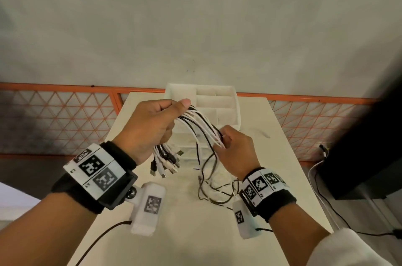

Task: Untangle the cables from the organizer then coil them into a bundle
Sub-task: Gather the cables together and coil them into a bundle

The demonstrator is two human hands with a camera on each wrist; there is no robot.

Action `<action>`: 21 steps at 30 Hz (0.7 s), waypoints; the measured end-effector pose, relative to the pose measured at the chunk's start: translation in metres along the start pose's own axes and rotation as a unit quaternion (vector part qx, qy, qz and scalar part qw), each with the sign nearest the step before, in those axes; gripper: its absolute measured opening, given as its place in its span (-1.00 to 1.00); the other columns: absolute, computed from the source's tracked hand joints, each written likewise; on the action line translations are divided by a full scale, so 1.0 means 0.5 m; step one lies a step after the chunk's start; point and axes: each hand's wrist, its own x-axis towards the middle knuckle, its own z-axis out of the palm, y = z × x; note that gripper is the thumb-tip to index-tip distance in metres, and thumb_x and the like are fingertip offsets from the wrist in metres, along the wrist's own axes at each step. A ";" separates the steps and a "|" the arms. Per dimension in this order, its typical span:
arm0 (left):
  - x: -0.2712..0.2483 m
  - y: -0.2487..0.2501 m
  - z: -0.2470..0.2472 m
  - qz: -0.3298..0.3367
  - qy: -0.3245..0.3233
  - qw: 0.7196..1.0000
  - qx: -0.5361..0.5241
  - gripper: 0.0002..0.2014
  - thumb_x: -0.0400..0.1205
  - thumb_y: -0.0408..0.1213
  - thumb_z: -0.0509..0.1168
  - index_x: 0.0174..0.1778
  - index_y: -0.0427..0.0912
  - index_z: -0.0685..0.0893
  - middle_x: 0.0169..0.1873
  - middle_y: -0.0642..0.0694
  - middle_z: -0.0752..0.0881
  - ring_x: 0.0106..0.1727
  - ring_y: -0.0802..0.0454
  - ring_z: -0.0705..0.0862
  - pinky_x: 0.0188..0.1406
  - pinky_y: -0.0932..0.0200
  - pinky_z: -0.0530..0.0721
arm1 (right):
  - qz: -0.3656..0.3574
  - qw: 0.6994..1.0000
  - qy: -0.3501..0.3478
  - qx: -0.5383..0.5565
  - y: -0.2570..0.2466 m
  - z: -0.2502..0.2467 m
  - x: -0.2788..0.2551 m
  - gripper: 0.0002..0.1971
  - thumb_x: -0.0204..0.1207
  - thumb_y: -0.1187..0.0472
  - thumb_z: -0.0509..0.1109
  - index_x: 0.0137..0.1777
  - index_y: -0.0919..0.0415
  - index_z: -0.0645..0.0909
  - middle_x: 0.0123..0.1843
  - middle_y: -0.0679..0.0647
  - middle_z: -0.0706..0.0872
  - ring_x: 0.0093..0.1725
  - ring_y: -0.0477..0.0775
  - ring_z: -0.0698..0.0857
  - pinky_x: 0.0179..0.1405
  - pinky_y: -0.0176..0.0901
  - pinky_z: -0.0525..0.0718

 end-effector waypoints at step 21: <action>0.035 0.017 -0.060 0.002 0.137 0.982 -0.128 -0.82 0.66 -0.16 0.37 -0.16 -0.20 0.66 -0.75 0.11 0.19 -0.70 0.13 0.08 -0.71 0.30 0.07 | 0.319 0.915 -0.088 -0.231 0.209 -0.054 -0.042 -0.73 0.66 0.04 0.26 0.09 0.10 0.77 0.17 0.19 0.80 0.13 0.29 0.74 0.14 -0.07 0.66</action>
